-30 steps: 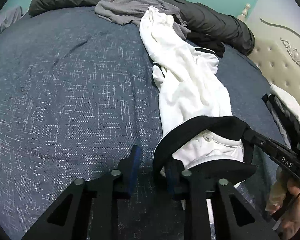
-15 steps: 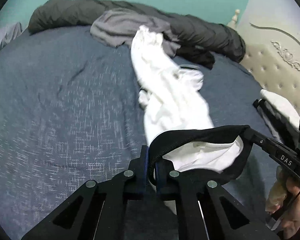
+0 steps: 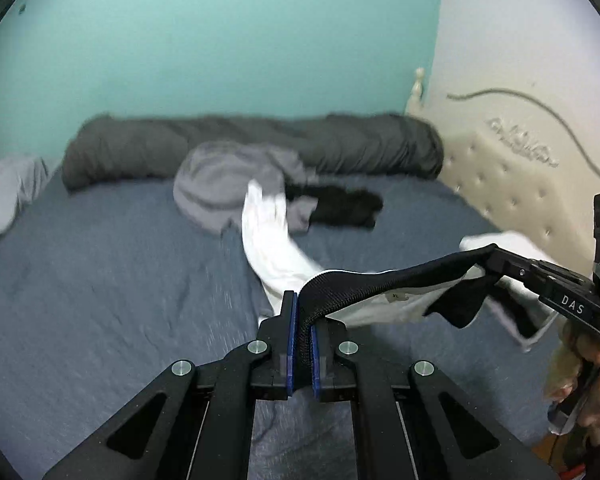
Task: Fold clothes
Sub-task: 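Lift the white shirt by its hem with both tools, holding it up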
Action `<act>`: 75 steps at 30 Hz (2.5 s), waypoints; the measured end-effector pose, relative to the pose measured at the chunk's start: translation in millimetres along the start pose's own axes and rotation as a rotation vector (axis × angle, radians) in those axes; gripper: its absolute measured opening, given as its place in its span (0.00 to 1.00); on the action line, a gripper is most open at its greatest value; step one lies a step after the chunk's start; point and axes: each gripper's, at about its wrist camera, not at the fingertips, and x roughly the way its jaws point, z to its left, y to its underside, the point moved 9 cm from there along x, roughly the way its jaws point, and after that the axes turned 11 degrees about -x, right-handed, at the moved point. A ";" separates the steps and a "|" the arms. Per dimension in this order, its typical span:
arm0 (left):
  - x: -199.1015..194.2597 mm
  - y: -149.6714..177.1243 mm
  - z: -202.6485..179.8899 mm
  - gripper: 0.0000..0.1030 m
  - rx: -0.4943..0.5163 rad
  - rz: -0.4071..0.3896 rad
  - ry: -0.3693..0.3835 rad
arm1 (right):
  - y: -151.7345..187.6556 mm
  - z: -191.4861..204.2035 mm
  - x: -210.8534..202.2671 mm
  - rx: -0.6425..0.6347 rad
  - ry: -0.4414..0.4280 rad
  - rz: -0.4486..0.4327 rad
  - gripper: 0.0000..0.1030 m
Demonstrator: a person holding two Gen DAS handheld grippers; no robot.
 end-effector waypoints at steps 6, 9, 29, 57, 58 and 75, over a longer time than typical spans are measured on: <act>-70.2 -72.5 -25.0 0.05 0.051 -0.089 -0.004 | -78.6 14.1 -64.9 -0.030 0.003 -0.080 0.03; -99.8 -102.7 -34.1 0.05 0.072 -0.114 -0.007 | -114.8 24.1 -95.9 -0.070 0.015 -0.109 0.03; -280.8 -203.5 -100.6 0.05 0.176 -0.307 0.027 | -249.7 77.5 -270.9 -0.145 0.027 -0.266 0.03; -339.6 -205.9 -99.4 0.05 0.213 -0.300 0.051 | -257.8 106.7 -362.5 -0.215 0.099 -0.276 0.03; -332.0 -203.9 -96.1 0.05 0.211 -0.288 0.047 | -254.9 104.6 -358.6 -0.214 0.101 -0.267 0.03; -201.2 -183.7 -56.8 0.05 0.162 -0.143 -0.036 | -216.4 55.7 -240.1 -0.153 0.100 -0.093 0.03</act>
